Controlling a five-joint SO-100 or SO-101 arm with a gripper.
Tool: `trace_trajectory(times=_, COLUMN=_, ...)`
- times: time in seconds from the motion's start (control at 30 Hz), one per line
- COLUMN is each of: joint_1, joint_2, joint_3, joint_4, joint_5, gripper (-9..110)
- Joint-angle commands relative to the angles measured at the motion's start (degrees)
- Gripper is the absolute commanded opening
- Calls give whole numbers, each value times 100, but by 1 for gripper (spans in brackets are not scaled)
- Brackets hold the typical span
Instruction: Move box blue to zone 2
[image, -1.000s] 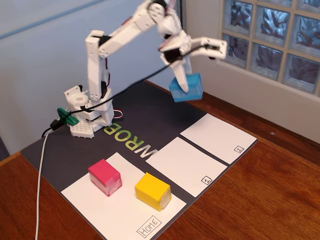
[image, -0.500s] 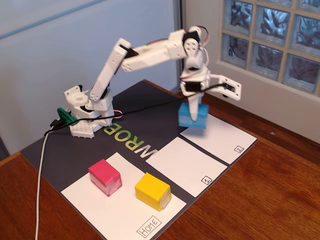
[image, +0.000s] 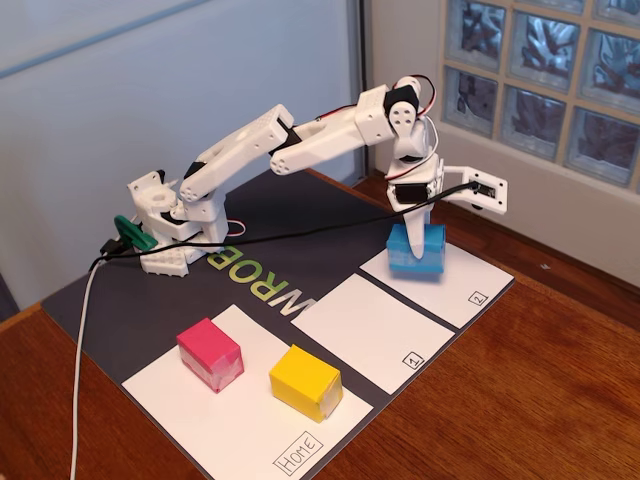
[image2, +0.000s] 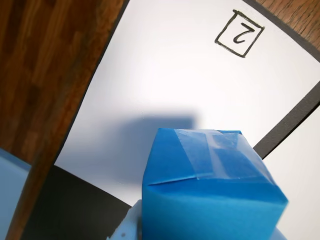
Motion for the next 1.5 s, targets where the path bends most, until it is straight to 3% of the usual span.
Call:
trace_trajectory(times=0.0, joint_1=-97, joint_2=0, joint_3=-316, joint_4=826, joint_5=53, gripper=1)
trace_trajectory(times=1.47, joint_1=-369, joint_2=-642, joint_3=-439, joint_4=642, joint_5=352, gripper=9)
